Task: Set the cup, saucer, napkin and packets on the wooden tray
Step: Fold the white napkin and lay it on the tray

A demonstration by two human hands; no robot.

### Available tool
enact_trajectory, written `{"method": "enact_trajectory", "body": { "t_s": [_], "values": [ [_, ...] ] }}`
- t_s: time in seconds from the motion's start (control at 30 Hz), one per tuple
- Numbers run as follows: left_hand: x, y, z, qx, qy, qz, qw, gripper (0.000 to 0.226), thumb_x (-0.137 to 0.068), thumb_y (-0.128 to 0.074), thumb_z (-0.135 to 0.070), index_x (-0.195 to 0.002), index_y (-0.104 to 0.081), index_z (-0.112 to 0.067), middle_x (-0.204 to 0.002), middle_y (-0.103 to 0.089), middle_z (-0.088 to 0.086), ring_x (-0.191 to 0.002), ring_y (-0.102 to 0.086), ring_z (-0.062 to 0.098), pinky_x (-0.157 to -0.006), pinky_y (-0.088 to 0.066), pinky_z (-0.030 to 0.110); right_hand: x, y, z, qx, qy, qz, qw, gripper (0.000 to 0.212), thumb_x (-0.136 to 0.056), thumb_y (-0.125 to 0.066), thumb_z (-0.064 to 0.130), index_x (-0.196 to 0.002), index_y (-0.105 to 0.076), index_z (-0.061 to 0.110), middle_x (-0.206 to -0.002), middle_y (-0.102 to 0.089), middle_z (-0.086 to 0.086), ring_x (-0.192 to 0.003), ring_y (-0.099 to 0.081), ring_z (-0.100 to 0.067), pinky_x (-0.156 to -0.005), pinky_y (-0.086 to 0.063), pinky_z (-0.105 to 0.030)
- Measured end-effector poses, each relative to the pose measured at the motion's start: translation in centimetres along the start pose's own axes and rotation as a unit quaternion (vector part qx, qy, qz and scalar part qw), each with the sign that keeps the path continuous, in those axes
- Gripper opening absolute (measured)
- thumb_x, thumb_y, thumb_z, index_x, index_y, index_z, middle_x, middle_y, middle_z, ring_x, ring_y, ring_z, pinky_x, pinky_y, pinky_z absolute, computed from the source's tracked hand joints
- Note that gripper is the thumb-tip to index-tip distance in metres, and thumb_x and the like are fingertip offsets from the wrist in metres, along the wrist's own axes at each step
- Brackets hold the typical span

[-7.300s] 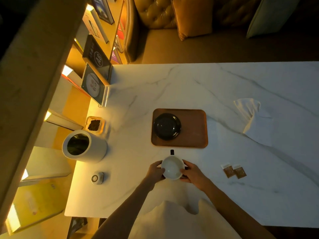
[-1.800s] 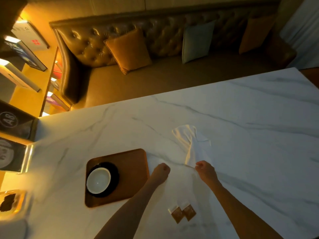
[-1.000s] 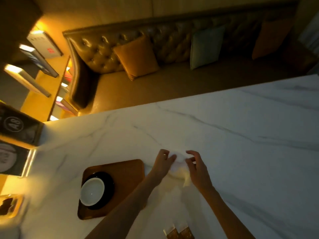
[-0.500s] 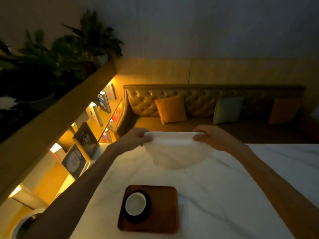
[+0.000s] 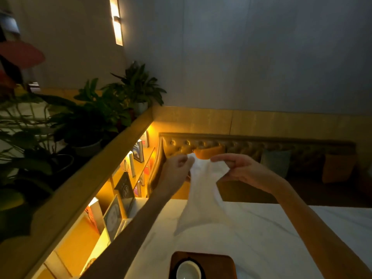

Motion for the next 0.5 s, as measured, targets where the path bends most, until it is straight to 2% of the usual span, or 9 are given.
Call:
{"method": "enact_trajectory", "body": {
  "t_s": [0.03, 0.1, 0.2, 0.27, 0.33, 0.37, 0.4, 0.5],
  "values": [
    [0.4, 0.2, -0.2, -0.003, -0.016, 0.008, 1.0, 0.014, -0.096, -0.053, -0.025, -0.09, -0.065, -0.026, -0.085, -0.071, 0.006, -0.075, -0.071, 0.012, -0.063, -0.061, 0.029, -0.8, -1.2, 0.3, 0.089, 0.008, -0.017, 0.996, 0.038, -0.091, -0.05, -0.002, -0.125, -0.056, 0.015, -0.122, -0.061, -0.009, -0.114, -0.062, -0.024, -0.088, -0.057, -0.033],
    [1.0, 0.8, -0.2, -0.026, -0.043, 0.014, 0.999, 0.016, -0.096, -0.054, -0.026, -0.087, -0.064, -0.035, -0.086, -0.07, 0.003, -0.079, -0.07, 0.013, -0.067, -0.062, 0.032, -2.2, -3.0, 1.1, 0.254, 0.022, -0.072, 0.964, 0.03, -0.094, -0.052, 0.01, -0.12, -0.058, 0.022, -0.117, -0.063, -0.003, -0.106, -0.066, -0.015, -0.086, -0.058, -0.032],
    [1.7, 2.4, 0.3, -0.058, -0.055, 0.021, 0.997, 0.014, -0.096, -0.053, -0.027, -0.091, -0.067, -0.028, -0.083, -0.069, -0.003, -0.08, -0.069, 0.01, -0.072, -0.061, 0.031, -3.5, -5.4, 2.0, 0.384, 0.042, -0.129, 0.913, 0.015, -0.092, -0.056, 0.028, -0.105, -0.061, 0.035, -0.105, -0.063, 0.011, -0.098, -0.065, -0.009, -0.08, -0.059, -0.026],
    [2.2, 3.7, 0.9, -0.057, -0.051, 0.033, 0.997, 0.016, -0.096, -0.053, -0.028, -0.091, -0.067, -0.029, -0.079, -0.067, -0.011, -0.08, -0.069, 0.006, -0.074, -0.061, 0.029, -4.0, -6.7, 2.1, 0.448, 0.069, -0.15, 0.878, 0.009, -0.089, -0.059, 0.034, -0.097, -0.061, 0.037, -0.115, -0.054, 0.012, -0.108, -0.055, -0.007, -0.086, -0.054, -0.022],
    [2.5, 5.0, 1.3, -0.045, -0.045, 0.039, 0.997, 0.016, -0.096, -0.053, -0.027, -0.094, -0.069, -0.028, -0.084, -0.07, -0.009, -0.082, -0.069, 0.006, -0.076, -0.061, 0.03, -4.3, -7.8, 2.5, 0.494, 0.115, -0.176, 0.844, 0.011, -0.086, -0.061, 0.035, -0.094, -0.066, 0.03, -0.13, -0.046, 0.008, -0.124, -0.04, -0.008, -0.1, -0.042, -0.026],
    [2.7, 5.6, 1.5, -0.035, -0.039, 0.039, 0.998, 0.016, -0.097, -0.053, -0.026, -0.096, -0.069, -0.027, -0.089, -0.071, -0.004, -0.085, -0.07, 0.007, -0.078, -0.061, 0.033, -4.4, -8.5, 2.8, 0.502, 0.139, -0.184, 0.833, 0.014, -0.085, -0.061, 0.036, -0.095, -0.067, 0.027, -0.131, -0.047, 0.006, -0.126, -0.037, -0.009, -0.103, -0.04, -0.028],
    [2.8, 6.2, 1.6, -0.024, -0.037, 0.041, 0.998, 0.017, -0.097, -0.052, -0.025, -0.097, -0.068, -0.028, -0.092, -0.072, 0.001, -0.087, -0.07, 0.009, -0.08, -0.061, 0.035, -4.5, -9.1, 3.2, 0.495, 0.155, -0.187, 0.834, 0.017, -0.086, -0.06, 0.036, -0.096, -0.067, 0.024, -0.127, -0.053, 0.005, -0.123, -0.042, -0.01, -0.101, -0.043, -0.03],
    [3.6, 7.2, 1.4, -0.008, -0.051, 0.06, 0.997, 0.02, -0.098, -0.049, -0.022, -0.1, -0.069, -0.028, -0.096, -0.071, 0.008, -0.09, -0.069, 0.013, -0.083, -0.06, 0.037, -4.9, -11.0, 4.2, 0.435, 0.17, -0.19, 0.864, 0.022, -0.085, -0.059, 0.038, -0.098, -0.065, 0.021, -0.098, -0.064, 0.007, -0.092, -0.062, -0.008, -0.079, -0.058, -0.032]
  ]
}}
Point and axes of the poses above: each hand's wrist, its own x-axis away from the middle knuckle, its own y-axis out of the back of the hand, z = x × y, the point moved 5 cm from there along -x, towards the middle knuckle
